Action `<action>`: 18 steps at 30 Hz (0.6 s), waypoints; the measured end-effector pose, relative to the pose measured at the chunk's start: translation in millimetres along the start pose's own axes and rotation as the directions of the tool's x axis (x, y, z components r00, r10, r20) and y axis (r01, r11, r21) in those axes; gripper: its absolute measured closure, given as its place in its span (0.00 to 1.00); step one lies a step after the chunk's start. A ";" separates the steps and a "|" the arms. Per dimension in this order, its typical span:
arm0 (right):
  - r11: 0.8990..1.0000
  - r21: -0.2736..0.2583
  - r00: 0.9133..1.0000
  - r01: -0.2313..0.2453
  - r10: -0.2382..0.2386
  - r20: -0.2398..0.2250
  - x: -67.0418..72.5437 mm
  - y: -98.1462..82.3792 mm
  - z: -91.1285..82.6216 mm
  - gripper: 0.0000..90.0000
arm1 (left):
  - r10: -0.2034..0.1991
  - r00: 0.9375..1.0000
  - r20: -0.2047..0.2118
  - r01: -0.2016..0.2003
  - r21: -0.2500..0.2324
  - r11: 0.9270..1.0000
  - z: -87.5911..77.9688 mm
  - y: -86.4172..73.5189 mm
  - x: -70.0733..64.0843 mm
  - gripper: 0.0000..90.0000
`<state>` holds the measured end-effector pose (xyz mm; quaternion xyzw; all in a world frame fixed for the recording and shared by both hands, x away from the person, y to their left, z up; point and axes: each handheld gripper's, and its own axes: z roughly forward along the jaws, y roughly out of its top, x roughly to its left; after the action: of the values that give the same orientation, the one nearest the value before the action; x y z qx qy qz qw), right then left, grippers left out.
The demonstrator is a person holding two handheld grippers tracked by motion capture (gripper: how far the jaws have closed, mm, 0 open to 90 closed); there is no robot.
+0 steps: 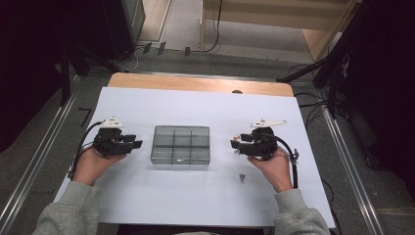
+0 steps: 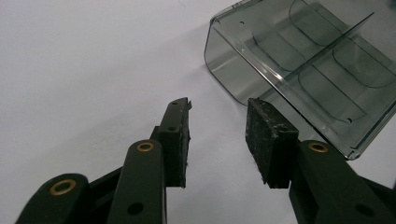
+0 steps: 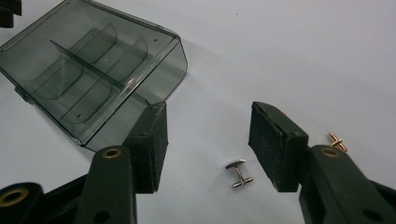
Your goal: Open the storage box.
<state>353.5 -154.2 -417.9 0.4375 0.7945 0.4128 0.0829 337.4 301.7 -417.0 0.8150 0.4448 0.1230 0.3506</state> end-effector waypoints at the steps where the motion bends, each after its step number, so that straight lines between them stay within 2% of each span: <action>1: 1.000 -0.005 1.000 0.004 -0.004 0.006 0.8 -0.9 -0.5 0.55 | 0.001 1.000 0.003 -0.001 -0.003 1.000 -0.5 0.5 -0.4 0.67; 3: 1.000 -0.008 1.000 0.009 -0.009 0.012 -0.3 -2.2 -0.5 0.58 | 0.001 1.000 0.014 -0.001 -0.011 1.000 -1.5 1.8 -1.8 0.64; 4: 1.000 -0.009 1.000 0.009 -0.009 0.012 -0.5 -2.4 -0.5 0.59 | -0.015 1.000 0.013 0.016 -0.007 1.000 -1.4 2.5 -2.4 0.61; 5: 1.000 -0.012 1.000 0.010 -0.010 0.011 -0.7 -2.5 -0.4 0.59 | -0.015 1.000 0.013 0.016 -0.007 1.000 -1.4 2.5 -2.4 0.58; 6: 1.000 -0.011 1.000 0.011 -0.011 0.010 -0.8 -2.6 -0.4 0.60 | -0.042 0.999 0.027 0.042 0.002 0.999 -0.6 3.7 -1.2 0.55; 7: 1.000 -0.011 1.000 0.011 -0.011 0.010 -0.8 -2.6 -0.4 0.60 | -0.042 0.999 0.027 0.042 0.002 0.999 -0.6 3.7 -1.2 0.52; 8: 1.000 -0.012 1.000 0.012 -0.012 0.010 -0.4 -3.0 -0.3 0.60 | -0.037 0.998 0.049 0.037 -0.002 0.999 0.1 3.6 0.5 0.49; 15: 1.000 -0.019 1.000 0.003 -0.003 0.000 -0.1 -2.9 -0.7 0.57 | -0.024 0.998 0.055 0.024 -0.002 1.000 0.7 3.4 -0.5 0.45; 18: 1.000 0.001 1.000 -0.007 0.007 -0.015 -0.9 -2.9 2.0 0.57 | -0.024 0.998 0.060 0.024 -0.005 1.000 0.2 3.3 -1.7 0.42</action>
<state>353.2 -154.5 -421.6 0.4373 0.7938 0.4159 0.0754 338.6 299.0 -414.7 0.8119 0.4434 0.0954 0.3675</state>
